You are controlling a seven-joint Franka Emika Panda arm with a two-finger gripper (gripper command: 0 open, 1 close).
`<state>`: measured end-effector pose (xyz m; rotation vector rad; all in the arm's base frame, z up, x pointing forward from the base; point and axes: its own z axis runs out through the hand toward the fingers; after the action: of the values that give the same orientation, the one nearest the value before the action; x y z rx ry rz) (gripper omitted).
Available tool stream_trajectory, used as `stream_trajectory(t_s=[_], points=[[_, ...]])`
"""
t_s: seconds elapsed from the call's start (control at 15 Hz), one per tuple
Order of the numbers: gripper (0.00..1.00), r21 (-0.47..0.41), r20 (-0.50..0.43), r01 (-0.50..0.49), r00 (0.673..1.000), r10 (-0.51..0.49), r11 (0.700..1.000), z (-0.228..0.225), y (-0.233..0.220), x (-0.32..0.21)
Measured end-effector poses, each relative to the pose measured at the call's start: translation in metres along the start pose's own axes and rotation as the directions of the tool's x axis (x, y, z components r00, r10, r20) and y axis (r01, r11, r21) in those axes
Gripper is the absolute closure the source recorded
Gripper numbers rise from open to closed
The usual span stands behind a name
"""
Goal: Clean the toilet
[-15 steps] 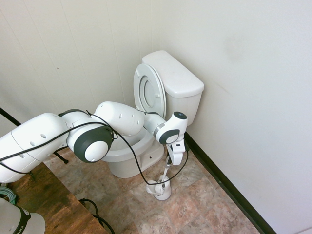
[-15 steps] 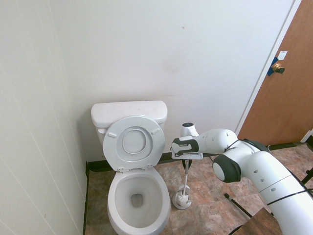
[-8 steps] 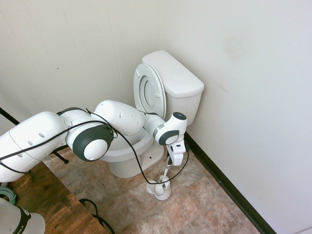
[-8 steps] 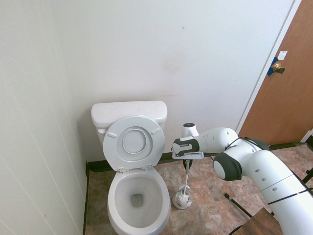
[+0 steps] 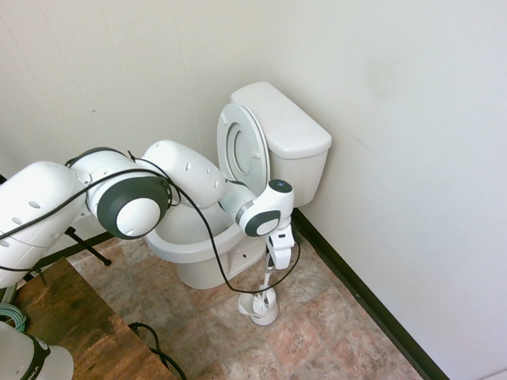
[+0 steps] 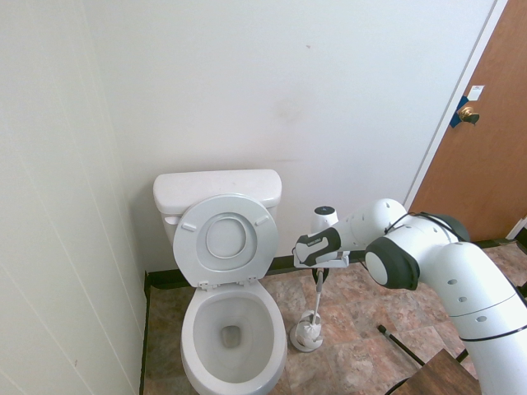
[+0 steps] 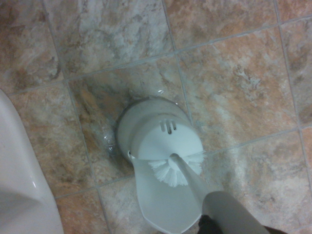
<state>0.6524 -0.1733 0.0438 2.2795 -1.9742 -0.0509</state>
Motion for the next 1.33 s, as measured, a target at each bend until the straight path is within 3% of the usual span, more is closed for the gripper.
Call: stream_trajectory(t_s=[0.6, 1.13, 1.33], points=[[1.0, 0.013, -0.016, -0.041, 0.999, 0.041, 0.999, -0.111, 0.075, -0.002], [1.0, 0.055, -0.032, -0.019, 0.999, 0.021, 0.998, -0.22, 0.075, -0.025], [1.0, 0.06, -0.031, -0.002, 1.0, 0.004, 0.998, -0.233, 0.077, -0.028]])
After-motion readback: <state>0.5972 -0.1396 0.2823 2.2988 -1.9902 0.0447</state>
